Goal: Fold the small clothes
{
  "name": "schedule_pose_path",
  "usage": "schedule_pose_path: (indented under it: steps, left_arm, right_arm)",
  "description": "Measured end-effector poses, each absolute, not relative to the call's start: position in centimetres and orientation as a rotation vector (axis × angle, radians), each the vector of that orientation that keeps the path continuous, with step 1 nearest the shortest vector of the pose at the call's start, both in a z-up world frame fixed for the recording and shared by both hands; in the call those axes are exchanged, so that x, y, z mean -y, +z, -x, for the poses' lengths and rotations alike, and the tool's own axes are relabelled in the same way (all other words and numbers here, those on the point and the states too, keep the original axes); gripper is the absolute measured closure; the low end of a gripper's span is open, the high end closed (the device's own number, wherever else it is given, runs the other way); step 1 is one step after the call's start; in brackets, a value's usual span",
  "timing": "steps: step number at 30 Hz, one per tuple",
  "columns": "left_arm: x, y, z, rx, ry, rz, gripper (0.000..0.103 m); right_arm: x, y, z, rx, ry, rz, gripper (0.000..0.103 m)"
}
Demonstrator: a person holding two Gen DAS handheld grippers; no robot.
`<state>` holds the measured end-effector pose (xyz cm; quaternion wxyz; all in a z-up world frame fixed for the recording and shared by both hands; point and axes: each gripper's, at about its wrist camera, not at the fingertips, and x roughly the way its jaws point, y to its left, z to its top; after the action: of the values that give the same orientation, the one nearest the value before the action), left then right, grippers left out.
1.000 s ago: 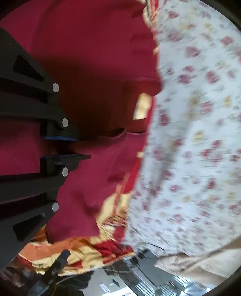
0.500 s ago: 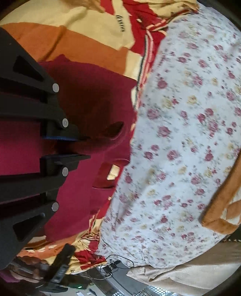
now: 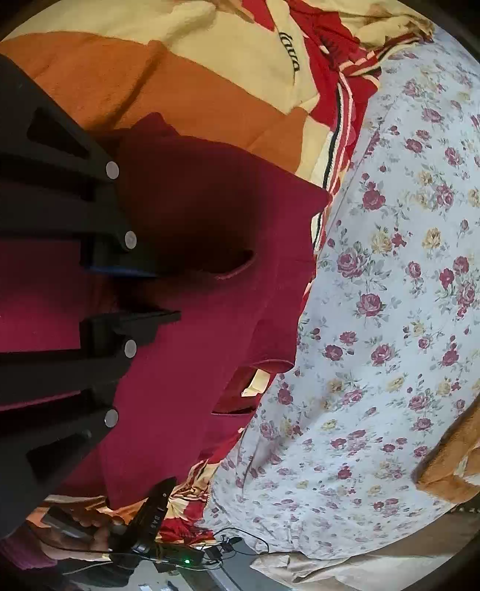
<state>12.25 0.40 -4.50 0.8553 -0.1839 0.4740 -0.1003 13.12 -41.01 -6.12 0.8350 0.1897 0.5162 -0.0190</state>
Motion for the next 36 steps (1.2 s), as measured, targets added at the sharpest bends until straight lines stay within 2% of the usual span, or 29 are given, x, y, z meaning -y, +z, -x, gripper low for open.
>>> schedule_pose_path:
  steps: [4, 6, 8, 16, 17, 23, 26, 30, 36]
  left_arm:
    - [-0.6, -3.7, -11.6, -0.993, -0.198, 0.355, 0.09]
    - [-0.6, -3.5, -11.5, -0.988, -0.191, 0.334, 0.089]
    - [-0.5, -3.4, -11.2, -0.983, -0.182, 0.323, 0.088]
    - [0.3, -3.1, -10.5, -0.969, -0.147, 0.244, 0.087]
    - [0.3, -3.0, -10.3, -0.966, -0.148, 0.231, 0.087]
    - [0.3, -2.3, -9.2, -0.949, -0.142, 0.179, 0.085]
    - [0.3, -2.1, -8.7, -0.944, -0.135, 0.165, 0.085]
    - [0.0, -1.7, -8.0, -0.939, -0.121, 0.168, 0.085]
    - [-0.6, -1.0, -6.3, -0.93, -0.098, 0.139, 0.085]
  right_arm:
    - [41.0, -3.9, -11.2, -1.048, -0.072, -0.369, 0.075]
    - [40.3, -2.7, -9.9, -1.041, -0.013, -0.368, 0.066]
    - [38.9, -1.8, -8.5, -1.046, 0.044, -0.326, 0.061]
    - [35.4, -3.9, -6.4, -1.128, 0.046, -0.097, 0.061]
    - [35.5, -3.8, -6.2, -1.129, 0.032, -0.094, 0.057]
    - [35.9, -1.4, -4.7, -1.097, 0.052, -0.162, 0.056]
    - [35.2, -1.0, -4.4, -1.082, 0.062, -0.152, 0.053]
    - [34.6, -2.2, -4.7, -1.117, 0.041, -0.131, 0.045]
    - [35.3, -3.1, -4.3, -1.148, 0.03, -0.175, 0.045]
